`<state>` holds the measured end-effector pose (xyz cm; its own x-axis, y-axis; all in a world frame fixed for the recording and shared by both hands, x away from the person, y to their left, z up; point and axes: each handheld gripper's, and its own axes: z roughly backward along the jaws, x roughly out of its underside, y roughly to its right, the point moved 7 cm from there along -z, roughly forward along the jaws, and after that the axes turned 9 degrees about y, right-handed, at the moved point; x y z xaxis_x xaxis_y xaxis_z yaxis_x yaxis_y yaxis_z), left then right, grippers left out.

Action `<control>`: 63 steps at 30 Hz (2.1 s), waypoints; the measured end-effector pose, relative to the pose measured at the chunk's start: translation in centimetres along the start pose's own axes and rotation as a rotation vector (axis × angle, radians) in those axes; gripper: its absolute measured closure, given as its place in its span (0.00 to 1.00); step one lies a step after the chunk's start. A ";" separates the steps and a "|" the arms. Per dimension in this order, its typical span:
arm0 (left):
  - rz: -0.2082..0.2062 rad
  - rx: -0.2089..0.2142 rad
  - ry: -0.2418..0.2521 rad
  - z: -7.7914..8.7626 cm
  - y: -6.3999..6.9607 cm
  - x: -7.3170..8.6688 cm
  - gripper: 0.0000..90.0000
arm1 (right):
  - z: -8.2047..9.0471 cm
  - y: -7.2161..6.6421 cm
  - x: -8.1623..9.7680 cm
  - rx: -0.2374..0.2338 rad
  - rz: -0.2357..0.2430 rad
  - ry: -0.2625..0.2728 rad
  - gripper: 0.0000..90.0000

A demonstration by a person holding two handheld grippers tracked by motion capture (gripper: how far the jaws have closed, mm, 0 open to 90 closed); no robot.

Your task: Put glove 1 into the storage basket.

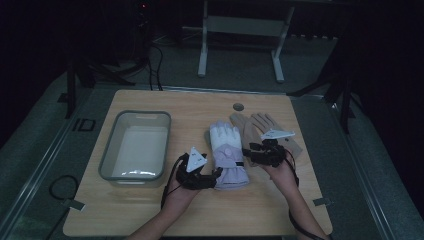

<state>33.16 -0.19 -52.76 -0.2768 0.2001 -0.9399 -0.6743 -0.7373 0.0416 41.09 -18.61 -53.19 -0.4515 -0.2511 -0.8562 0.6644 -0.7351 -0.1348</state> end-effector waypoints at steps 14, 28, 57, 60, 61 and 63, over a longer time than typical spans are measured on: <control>0.146 -0.018 -0.215 -3.3 0.3 5.0 0.41 | -2.8 -0.6 3.5 -0.062 -0.155 -0.129 0.53; 0.202 0.085 -0.256 -3.7 -1.0 6.4 0.41 | -4.3 -0.5 5.4 -0.229 -0.367 -0.189 0.59; 0.314 0.244 -0.370 -3.7 -1.3 5.6 0.82 | -3.4 -5.1 4.0 0.161 0.151 -0.103 0.86; 0.303 0.242 -0.379 -3.5 -1.3 5.3 0.83 | -3.2 -5.2 3.7 0.152 0.142 -0.100 0.87; 0.305 0.242 -0.378 -3.4 -1.3 5.2 0.83 | -3.2 -5.3 3.6 0.149 0.138 -0.094 0.87; 0.282 0.234 -0.381 -3.2 -1.4 4.9 0.83 | -3.0 -5.3 3.2 0.144 0.135 -0.088 0.87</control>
<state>34.96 -0.26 -58.52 -0.6691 0.2672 -0.6934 -0.6608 -0.6409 0.3907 37.87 -13.62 -56.74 -0.4190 -0.4029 -0.8137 0.6330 -0.7721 0.0563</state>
